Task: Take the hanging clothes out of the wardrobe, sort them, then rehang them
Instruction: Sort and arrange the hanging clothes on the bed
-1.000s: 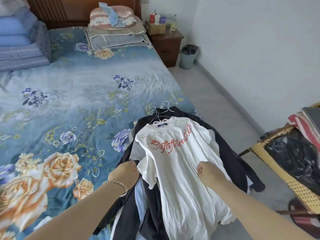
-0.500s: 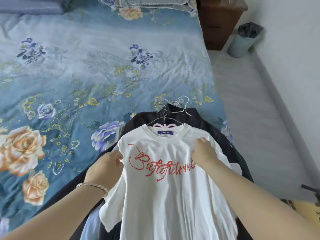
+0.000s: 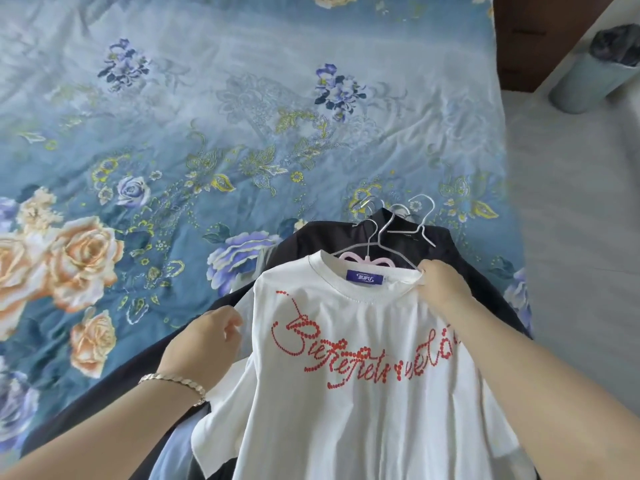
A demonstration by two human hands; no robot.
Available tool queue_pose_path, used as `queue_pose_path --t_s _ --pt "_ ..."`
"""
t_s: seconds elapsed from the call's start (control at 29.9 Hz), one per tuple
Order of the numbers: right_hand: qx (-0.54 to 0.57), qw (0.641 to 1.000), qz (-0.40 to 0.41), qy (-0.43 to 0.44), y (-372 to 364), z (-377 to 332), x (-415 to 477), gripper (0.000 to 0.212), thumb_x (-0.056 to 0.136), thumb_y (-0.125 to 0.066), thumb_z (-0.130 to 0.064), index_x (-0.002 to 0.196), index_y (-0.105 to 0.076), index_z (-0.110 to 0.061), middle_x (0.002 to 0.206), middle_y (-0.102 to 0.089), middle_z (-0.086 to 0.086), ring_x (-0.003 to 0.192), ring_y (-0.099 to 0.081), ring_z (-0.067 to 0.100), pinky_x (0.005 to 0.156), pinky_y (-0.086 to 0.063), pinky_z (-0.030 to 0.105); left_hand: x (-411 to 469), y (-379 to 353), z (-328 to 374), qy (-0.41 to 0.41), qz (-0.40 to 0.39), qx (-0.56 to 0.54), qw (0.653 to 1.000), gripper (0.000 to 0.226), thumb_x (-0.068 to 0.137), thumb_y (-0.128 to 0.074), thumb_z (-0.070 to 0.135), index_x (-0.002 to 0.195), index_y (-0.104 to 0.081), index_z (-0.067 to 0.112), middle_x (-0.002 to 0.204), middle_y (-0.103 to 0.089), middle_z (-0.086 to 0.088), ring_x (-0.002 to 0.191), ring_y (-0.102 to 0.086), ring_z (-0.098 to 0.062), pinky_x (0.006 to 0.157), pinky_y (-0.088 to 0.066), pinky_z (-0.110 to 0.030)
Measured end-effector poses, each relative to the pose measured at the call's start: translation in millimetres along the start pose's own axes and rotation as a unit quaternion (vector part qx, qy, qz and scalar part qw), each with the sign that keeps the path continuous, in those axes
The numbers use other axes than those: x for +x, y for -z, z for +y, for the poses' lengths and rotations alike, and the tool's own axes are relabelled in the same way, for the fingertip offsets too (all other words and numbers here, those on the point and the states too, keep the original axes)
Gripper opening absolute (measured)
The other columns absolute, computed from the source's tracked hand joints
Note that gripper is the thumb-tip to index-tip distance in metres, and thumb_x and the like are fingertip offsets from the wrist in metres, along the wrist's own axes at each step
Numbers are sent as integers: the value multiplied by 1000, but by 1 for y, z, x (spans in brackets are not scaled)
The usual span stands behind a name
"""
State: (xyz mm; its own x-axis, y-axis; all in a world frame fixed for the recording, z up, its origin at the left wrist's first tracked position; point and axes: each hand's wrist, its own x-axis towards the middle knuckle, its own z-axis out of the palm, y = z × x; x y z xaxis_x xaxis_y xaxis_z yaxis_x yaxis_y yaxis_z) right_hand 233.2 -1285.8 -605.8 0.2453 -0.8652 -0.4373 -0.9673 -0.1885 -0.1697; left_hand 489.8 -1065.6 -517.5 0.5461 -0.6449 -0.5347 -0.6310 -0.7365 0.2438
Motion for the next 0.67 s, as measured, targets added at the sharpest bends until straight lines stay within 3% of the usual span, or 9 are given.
queue_pose_path --t_s 0.07,0.13,0.23,0.33,0.4,0.57,0.67 --pt "132 990 19 48 13 2 -21 32 75 -51 7 61 -38 -19 67 -44 -1 68 -43 23 57 -27 31 -5 7 -1 -2 6 -14 1000 24 94 -41 17 109 -60 22 103 -64 4 85 -53 -16 72 -39 -25" --pt "209 971 48 102 29 1 -56 46 68 -53 14 56 -24 -20 57 -32 -4 58 -31 12 54 -20 29 -12 13 -4 -10 17 -32 999 24 94 -42 17 109 -60 22 99 -62 4 83 -53 -16 71 -39 -24" --pt "209 969 -14 130 49 -11 -117 40 77 -63 0 65 -40 -31 58 -46 -10 57 -43 4 58 -34 25 -29 22 -13 -24 28 -40 999 24 94 -41 17 110 -59 22 103 -61 5 83 -50 -15 72 -38 -24" --pt "186 960 -17 208 61 -36 -167 5 86 -61 -33 82 -59 -33 76 -54 -18 80 -51 -4 84 -39 25 -53 34 -25 -48 36 -65 996 26 93 -42 12 113 -58 19 116 -60 2 88 -53 -16 76 -42 -25" --pt "161 956 20 244 77 -61 -199 30 83 -51 -45 91 -69 -22 74 -49 -20 82 -47 -12 81 -39 23 -72 47 -38 -72 46 -93 992 31 91 -45 9 118 -55 19 120 -56 1 94 -56 -17 78 -44 -25" --pt "126 937 67 318 133 -147 -293 39 85 -48 -46 101 -71 -19 72 -43 -18 73 -50 8 74 -45 31 -135 97 -96 -132 74 -139 979 50 87 -58 11 134 -41 19 134 -44 -1 114 -52 -18 85 -38 -23" --pt "97 926 96 351 161 -216 -362 28 92 -53 -36 100 -71 -16 70 -39 -11 65 -45 3 72 -40 30 -177 136 -155 -118 83 -210 967 59 84 -63 8 137 -36 13 137 -43 -6 123 -46 -23 99 -38 -29"
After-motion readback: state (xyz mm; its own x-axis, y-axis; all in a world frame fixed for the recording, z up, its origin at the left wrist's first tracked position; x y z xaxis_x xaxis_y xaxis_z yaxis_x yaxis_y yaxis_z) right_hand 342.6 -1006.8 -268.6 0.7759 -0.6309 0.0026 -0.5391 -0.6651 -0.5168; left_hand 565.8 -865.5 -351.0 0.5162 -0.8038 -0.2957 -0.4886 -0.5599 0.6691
